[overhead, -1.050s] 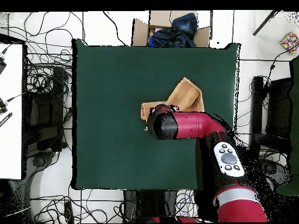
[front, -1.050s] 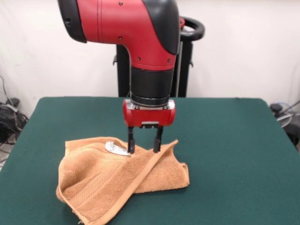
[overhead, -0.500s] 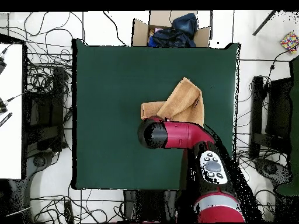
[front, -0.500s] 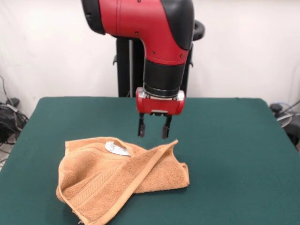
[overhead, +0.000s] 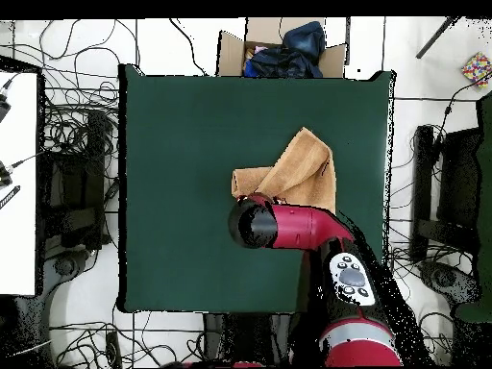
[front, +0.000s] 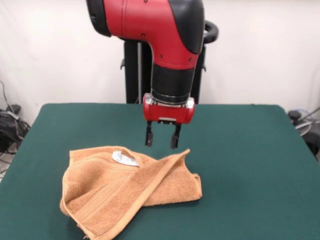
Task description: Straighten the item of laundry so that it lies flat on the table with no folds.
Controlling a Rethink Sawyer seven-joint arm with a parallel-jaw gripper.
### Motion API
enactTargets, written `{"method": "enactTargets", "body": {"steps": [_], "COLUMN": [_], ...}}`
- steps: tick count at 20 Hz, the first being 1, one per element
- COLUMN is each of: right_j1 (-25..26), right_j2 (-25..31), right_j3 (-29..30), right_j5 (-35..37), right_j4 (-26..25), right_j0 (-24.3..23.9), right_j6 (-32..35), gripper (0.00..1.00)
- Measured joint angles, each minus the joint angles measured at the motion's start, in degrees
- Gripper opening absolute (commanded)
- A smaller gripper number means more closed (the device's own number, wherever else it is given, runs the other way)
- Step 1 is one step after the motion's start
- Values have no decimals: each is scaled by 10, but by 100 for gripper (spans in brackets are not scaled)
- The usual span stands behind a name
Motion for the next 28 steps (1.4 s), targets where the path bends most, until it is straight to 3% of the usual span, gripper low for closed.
{"method": "enactTargets", "body": {"steps": [8, 14, 20, 28], "right_j1": [29, 44, 44, 51], "right_j2": [-6, -34, -36, -50], "right_j3": [-1, 5, 5, 5], "right_j5": [-31, -53, -56, -72], "right_j4": [18, 94, 126, 130], "right_j0": [5, 39, 44, 44], "right_j6": [2, 31, 53, 53], "gripper": [100, 100, 100, 100]}}
